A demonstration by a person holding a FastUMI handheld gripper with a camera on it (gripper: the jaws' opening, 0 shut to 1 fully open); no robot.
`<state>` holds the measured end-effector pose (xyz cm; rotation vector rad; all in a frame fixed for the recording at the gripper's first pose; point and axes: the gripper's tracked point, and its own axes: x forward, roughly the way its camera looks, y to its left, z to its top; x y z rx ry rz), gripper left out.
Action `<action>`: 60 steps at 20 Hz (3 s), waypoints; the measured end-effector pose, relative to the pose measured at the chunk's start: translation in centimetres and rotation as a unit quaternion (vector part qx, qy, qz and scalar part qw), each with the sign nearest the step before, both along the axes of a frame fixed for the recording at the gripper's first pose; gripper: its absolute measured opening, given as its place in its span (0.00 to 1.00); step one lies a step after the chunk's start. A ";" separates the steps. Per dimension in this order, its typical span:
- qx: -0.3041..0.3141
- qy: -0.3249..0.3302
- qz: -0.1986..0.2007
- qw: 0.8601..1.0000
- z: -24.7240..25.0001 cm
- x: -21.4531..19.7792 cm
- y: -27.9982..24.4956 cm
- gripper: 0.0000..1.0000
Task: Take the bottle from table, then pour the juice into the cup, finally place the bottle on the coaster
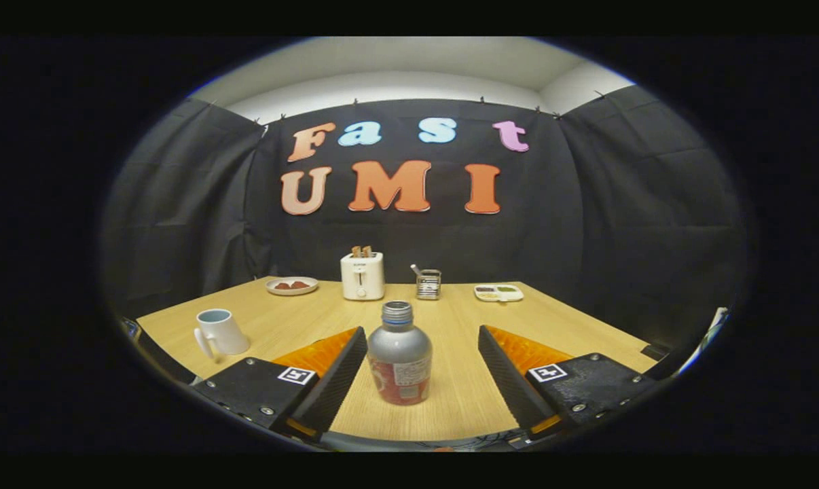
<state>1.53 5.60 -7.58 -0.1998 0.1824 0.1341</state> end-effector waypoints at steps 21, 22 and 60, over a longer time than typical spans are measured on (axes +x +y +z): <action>0.022 0.049 -0.038 0.998 -7.1 3.8 0.1 0.97; 0.024 0.052 -0.040 0.998 -7.3 3.9 0.2 0.97; -0.462 -0.075 0.085 0.880 -3.7 4.2 18.4 0.78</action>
